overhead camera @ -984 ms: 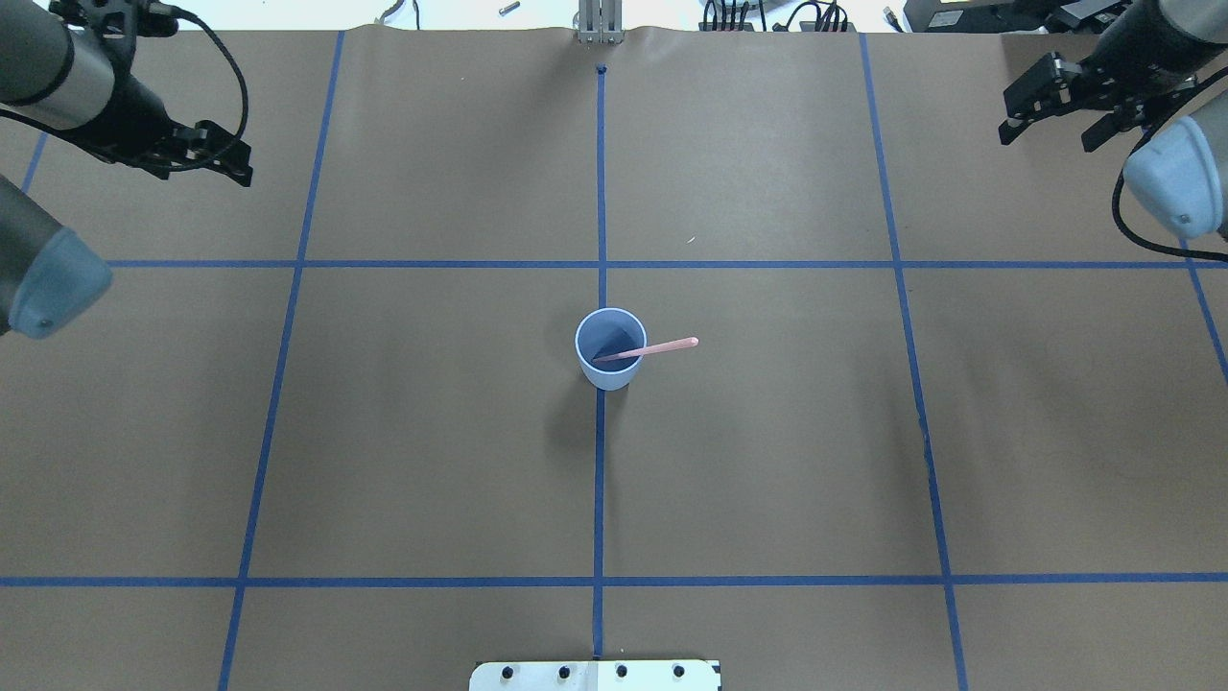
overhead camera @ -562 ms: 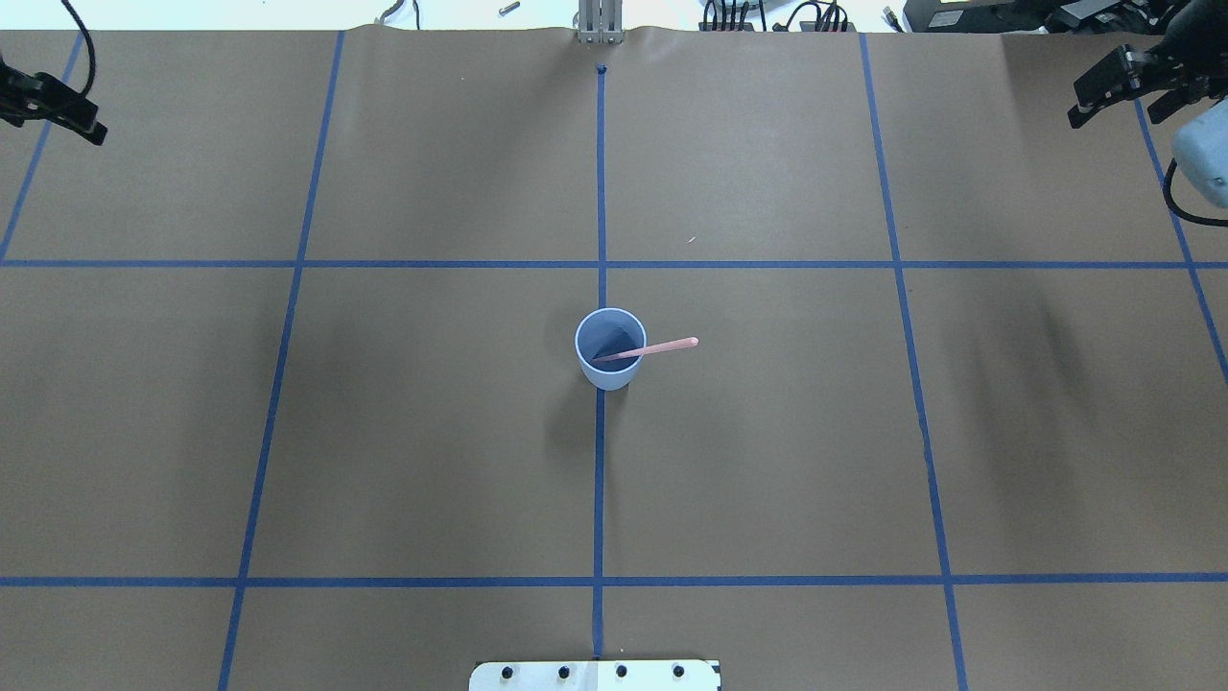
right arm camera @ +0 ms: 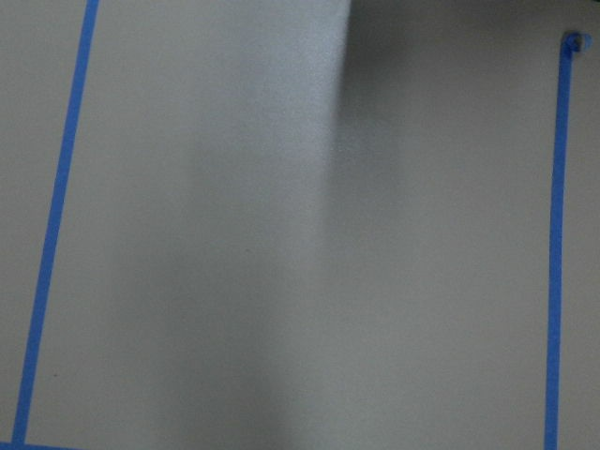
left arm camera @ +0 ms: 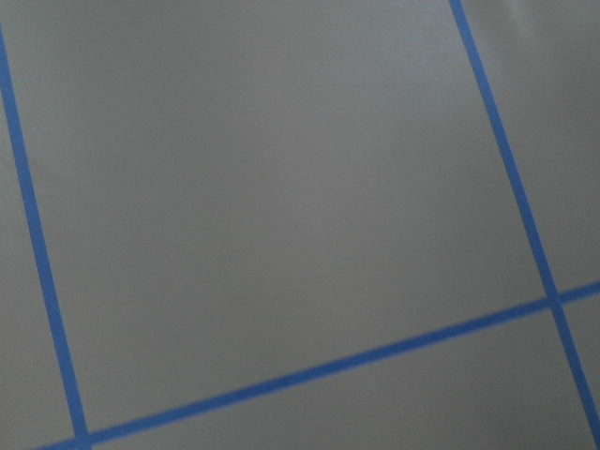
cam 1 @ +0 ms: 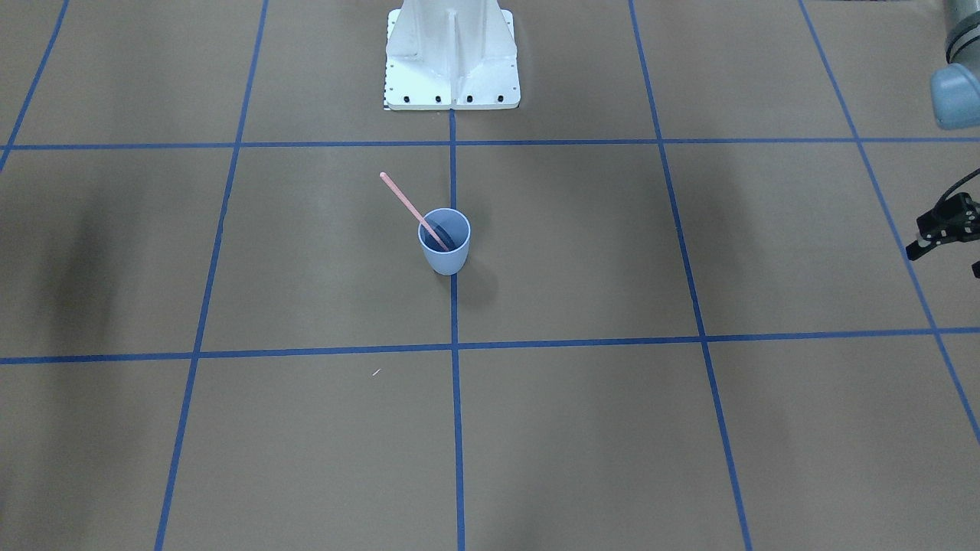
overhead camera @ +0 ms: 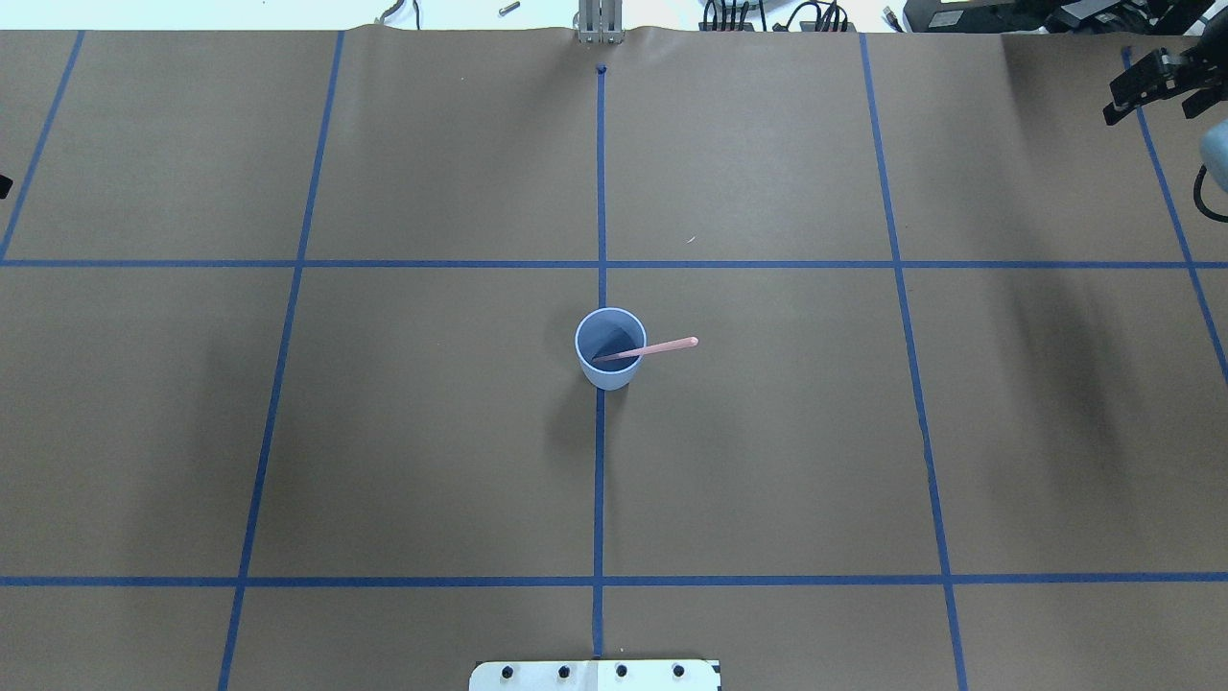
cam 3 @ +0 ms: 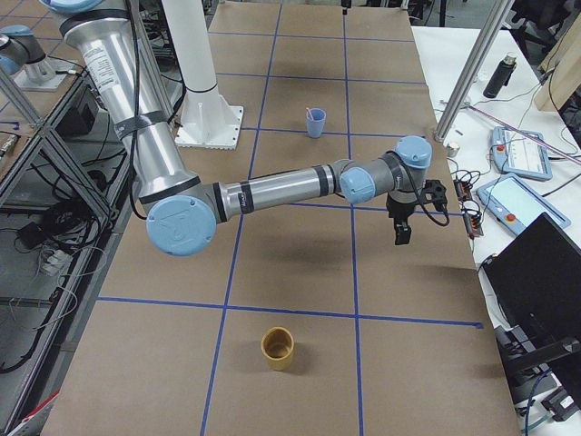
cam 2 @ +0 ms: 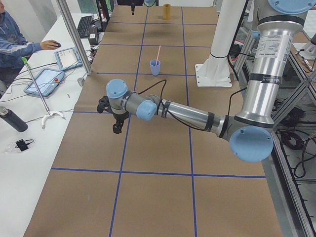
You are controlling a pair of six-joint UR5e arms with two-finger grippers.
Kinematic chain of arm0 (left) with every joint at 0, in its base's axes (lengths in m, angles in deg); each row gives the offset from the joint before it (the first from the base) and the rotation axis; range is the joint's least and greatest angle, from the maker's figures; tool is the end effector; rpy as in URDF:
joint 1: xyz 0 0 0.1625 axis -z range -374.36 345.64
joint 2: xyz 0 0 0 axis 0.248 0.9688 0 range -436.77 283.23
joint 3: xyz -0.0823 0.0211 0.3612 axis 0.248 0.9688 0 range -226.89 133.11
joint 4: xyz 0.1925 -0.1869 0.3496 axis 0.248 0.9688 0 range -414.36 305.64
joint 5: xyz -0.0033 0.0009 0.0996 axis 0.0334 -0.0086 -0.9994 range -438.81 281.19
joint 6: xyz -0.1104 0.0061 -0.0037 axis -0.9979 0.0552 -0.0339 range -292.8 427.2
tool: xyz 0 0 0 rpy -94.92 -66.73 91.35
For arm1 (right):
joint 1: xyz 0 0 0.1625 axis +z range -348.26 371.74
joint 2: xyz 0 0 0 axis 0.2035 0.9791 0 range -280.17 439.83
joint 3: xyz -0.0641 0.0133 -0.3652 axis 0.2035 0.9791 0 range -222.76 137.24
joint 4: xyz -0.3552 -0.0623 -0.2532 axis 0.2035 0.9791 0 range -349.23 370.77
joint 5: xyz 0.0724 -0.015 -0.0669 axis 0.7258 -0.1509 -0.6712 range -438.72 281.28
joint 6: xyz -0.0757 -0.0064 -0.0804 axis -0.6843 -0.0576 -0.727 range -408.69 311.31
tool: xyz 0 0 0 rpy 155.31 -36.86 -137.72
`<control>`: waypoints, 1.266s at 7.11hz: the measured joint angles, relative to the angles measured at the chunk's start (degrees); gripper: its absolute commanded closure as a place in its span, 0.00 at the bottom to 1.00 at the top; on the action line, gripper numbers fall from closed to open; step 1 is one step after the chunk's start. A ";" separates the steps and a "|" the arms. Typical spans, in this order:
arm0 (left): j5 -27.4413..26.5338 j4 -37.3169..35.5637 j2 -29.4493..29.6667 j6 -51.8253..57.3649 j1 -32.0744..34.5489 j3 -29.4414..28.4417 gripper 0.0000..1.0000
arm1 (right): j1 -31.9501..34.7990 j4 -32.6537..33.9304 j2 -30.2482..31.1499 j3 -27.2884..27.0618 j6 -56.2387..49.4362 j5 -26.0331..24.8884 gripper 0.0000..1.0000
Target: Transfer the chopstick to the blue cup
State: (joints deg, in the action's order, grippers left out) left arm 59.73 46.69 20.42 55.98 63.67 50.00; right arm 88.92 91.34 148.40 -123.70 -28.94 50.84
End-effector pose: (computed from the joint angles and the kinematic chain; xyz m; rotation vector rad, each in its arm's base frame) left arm 0.0701 -0.5731 0.4524 0.2360 0.8993 0.1981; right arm -0.0874 -0.6673 0.4600 0.1593 -0.7564 -0.0166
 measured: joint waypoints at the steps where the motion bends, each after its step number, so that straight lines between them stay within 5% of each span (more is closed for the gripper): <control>1: 0.31 0.07 -1.64 -0.45 0.11 1.34 0.02 | 0.37 -0.04 0.39 0.02 -0.01 0.11 0.00; 9: -0.07 0.66 -7.48 -0.65 0.34 6.20 0.02 | 1.49 -3.31 4.52 -1.60 0.12 0.23 0.00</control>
State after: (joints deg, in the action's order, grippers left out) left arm 59.65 47.35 12.94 55.32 64.01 56.19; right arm 90.41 88.03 152.93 -125.30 -28.82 51.07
